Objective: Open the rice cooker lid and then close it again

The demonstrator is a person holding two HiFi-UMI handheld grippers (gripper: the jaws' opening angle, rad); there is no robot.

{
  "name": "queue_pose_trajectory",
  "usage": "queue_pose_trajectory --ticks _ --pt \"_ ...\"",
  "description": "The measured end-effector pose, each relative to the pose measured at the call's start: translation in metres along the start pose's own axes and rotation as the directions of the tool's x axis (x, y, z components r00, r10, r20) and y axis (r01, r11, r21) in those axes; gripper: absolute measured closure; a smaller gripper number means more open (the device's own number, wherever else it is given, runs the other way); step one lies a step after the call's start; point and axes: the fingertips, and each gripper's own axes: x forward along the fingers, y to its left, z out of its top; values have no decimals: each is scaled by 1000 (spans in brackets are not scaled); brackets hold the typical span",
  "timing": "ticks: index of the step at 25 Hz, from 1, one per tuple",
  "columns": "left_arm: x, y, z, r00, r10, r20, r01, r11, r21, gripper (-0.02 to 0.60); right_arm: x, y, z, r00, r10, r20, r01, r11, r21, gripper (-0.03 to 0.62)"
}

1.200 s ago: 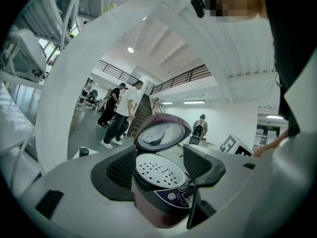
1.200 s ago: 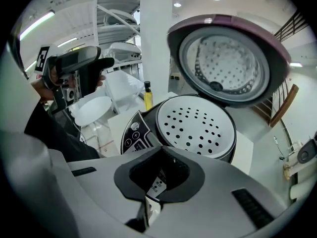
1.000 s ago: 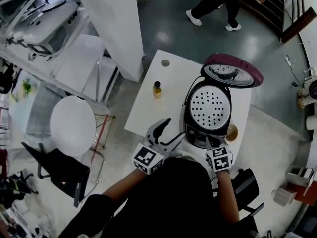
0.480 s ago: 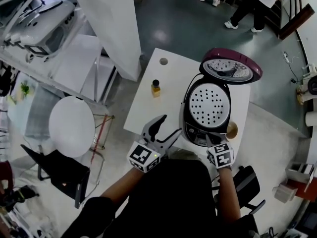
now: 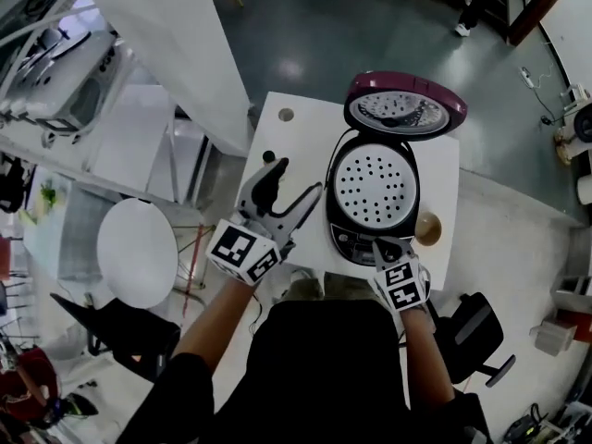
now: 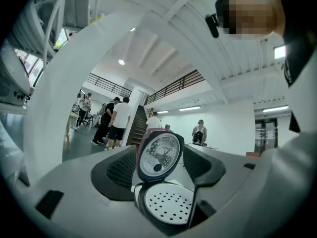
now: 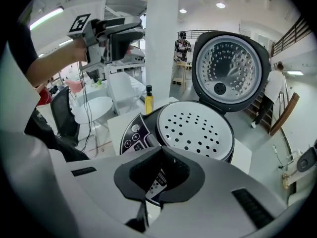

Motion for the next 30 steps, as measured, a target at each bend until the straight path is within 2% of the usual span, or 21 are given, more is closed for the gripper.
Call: queue_pose_trajectory --ticks 2,6,12,14,17,23,30 --pt "17 -8 11 1000 -31 5 31 999 -13 307 -1 0 0 1000 9 18 -9 1000 11 594" --pt "51 -16 31 998 -69 9 70 997 -18 307 -9 -11 6 995 11 102 -22 994 105 594" --pt "101 -19 52 992 -128 -17 128 992 14 307 -31 -49 10 972 -38 230 -15 974 225 594" --pt "117 -17 58 989 -145 -17 145 989 -3 307 -36 -61 8 964 -56 258 -16 963 267 594" --pt "139 -7 64 989 -148 -13 148 988 -34 308 -39 -74 2 964 -82 254 11 964 266 594" --pt "181 11 70 989 -140 -49 141 990 4 308 -34 -93 -3 964 -94 249 17 956 294 594" --pt "218 8 73 972 -215 -91 223 972 80 308 -31 -106 -4 965 -86 249 4 951 310 594"
